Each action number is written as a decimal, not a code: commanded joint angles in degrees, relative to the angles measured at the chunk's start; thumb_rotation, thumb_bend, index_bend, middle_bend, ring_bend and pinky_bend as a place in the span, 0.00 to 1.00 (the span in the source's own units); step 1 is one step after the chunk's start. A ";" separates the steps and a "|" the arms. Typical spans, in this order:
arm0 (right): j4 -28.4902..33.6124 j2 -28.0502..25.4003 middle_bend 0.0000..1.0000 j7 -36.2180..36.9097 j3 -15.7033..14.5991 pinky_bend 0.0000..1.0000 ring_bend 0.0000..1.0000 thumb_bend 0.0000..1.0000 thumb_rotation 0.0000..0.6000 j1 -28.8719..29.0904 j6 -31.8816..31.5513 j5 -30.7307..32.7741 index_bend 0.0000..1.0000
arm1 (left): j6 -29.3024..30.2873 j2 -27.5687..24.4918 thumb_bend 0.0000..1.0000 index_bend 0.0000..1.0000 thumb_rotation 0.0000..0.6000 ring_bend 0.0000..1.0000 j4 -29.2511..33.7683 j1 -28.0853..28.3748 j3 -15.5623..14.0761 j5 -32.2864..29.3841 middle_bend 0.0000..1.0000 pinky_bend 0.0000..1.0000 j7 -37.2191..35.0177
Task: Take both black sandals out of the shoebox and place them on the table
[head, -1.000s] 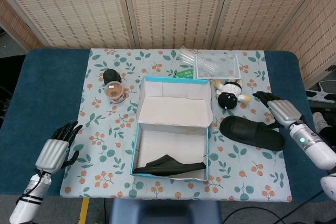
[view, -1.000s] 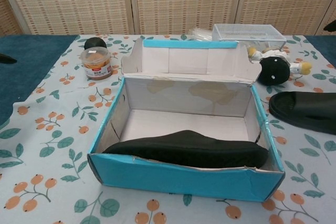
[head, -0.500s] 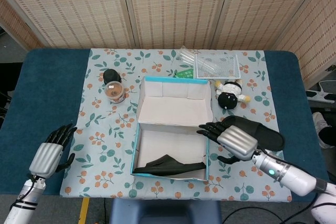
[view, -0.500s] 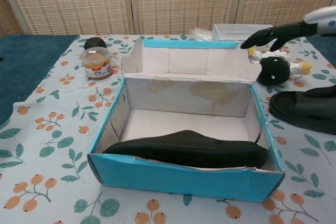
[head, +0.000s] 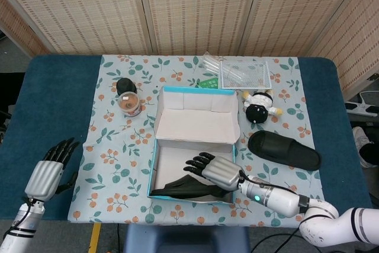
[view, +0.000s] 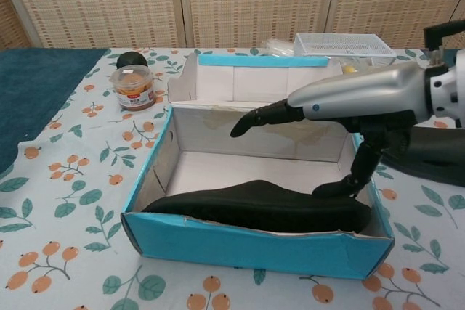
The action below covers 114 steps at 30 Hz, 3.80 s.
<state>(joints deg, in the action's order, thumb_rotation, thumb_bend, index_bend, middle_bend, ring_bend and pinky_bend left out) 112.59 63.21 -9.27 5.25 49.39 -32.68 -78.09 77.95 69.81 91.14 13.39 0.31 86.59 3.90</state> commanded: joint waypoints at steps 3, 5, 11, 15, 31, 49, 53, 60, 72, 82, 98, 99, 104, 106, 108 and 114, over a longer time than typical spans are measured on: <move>0.39 2.31 0.00 -5.08 -1.46 0.00 0.00 0.24 1.00 2.52 1.50 5.35 0.00 | 0.14 -0.24 0.45 0.00 1.00 0.00 0.17 -0.06 0.07 0.25 0.00 0.14 -0.36; 0.32 2.92 0.00 -6.65 -2.02 0.00 0.00 0.24 1.00 3.36 1.67 7.26 0.00 | 0.17 -0.31 0.45 0.00 1.00 0.00 0.23 -0.09 0.10 0.30 0.00 0.14 -0.50; -0.86 5.57 0.00 -11.72 -3.71 0.00 0.00 0.24 1.00 5.16 -0.27 12.61 0.00 | -0.08 -0.41 0.45 0.00 1.00 0.00 0.14 -0.01 0.22 0.27 0.00 0.14 -0.56; -2.27 8.55 0.00 -14.31 -4.28 0.00 0.00 0.24 1.00 6.84 -1.61 17.19 0.00 | -0.24 -0.45 0.45 0.00 1.00 0.00 0.31 0.01 0.23 0.26 0.00 0.14 -0.47; -6.29 16.06 0.66 -23.62 -7.45 0.68 0.49 0.24 1.00 12.63 -8.63 32.91 0.65 | -0.49 -0.78 0.45 0.00 1.00 0.00 0.20 -0.08 0.44 -0.10 0.00 0.14 -1.03; -10.77 19.33 0.95 -7.31 -4.80 0.86 0.74 0.28 1.00 2.91 -21.82 9.80 1.00 | -0.39 -0.83 0.45 0.00 1.00 0.00 0.67 -0.22 0.10 0.74 0.00 0.14 -0.87; -11.51 18.06 0.95 -1.71 -4.22 0.86 0.74 0.28 1.00 2.08 -21.36 4.94 1.00 | -0.53 -0.81 0.45 0.00 1.00 0.00 0.66 -0.24 0.13 0.52 0.00 0.14 -0.81; -14.46 17.14 0.95 -1.29 -5.16 0.86 0.74 0.28 1.00 0.92 -22.97 -3.58 1.00 | -0.41 -0.94 0.45 0.00 1.00 0.00 1.44 -0.23 -0.49 1.93 0.00 0.14 -1.91; -13.53 14.91 0.95 5.29 -3.23 0.86 0.73 0.28 1.00 -3.65 -31.89 -10.77 1.00 | 0.16 -0.80 0.45 0.00 1.00 0.00 1.75 -0.14 -1.49 4.66 0.00 0.14 -1.97; -7.51 1.11 0.95 8.53 -4.20 0.84 0.73 0.28 1.00 -14.52 -50.90 -20.46 1.00 | -0.28 -1.00 0.45 0.00 1.00 0.00 0.92 -0.16 -0.81 2.93 0.00 0.14 -2.24; -24.60 0.45 0.95 -3.53 -13.21 0.82 0.67 0.28 1.00 -32.23 -56.53 -22.94 0.92 | -3.13 1.18 0.45 0.00 1.00 0.00 0.51 0.95 -1.12 2.16 0.00 0.14 -0.09; -25.80 1.38 0.95 -4.00 -13.20 0.82 0.67 0.27 1.00 -32.48 -55.91 -22.74 0.91 | -3.26 1.29 0.45 0.00 1.00 0.00 0.49 1.03 -1.13 2.17 0.00 0.14 -0.09; -30.48 5.64 0.93 -6.36 -12.83 0.82 0.65 0.27 1.00 -33.07 -50.72 -19.96 0.87 | -3.87 1.64 0.45 0.00 1.00 0.00 0.22 1.27 -1.36 2.10 0.00 0.14 -0.01; -31.91 7.06 0.92 -6.28 -12.74 0.82 0.65 0.27 1.00 -33.12 -49.77 -19.91 0.86 | -3.82 1.64 0.45 0.00 1.00 0.00 0.16 1.23 -1.36 2.01 0.00 0.14 -0.05; -33.86 8.78 0.91 -6.60 -12.35 0.82 0.65 0.27 1.00 -33.16 -49.45 -20.22 0.85 | -3.68 1.53 0.45 0.00 1.00 0.00 0.16 1.15 -1.36 1.92 0.00 0.14 -0.15; -31.49 8.58 0.52 -8.63 -12.71 0.70 0.41 0.27 1.00 -32.26 -40.88 -16.22 0.39 | -4.20 1.45 0.43 0.00 1.00 0.00 -0.25 1.25 -1.89 2.24 0.00 0.14 -1.90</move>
<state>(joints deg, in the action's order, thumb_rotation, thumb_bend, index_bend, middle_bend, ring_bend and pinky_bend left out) 77.99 73.09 -16.96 -7.13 16.51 -78.54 -96.93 73.90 71.28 91.01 14.60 -1.43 88.71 2.26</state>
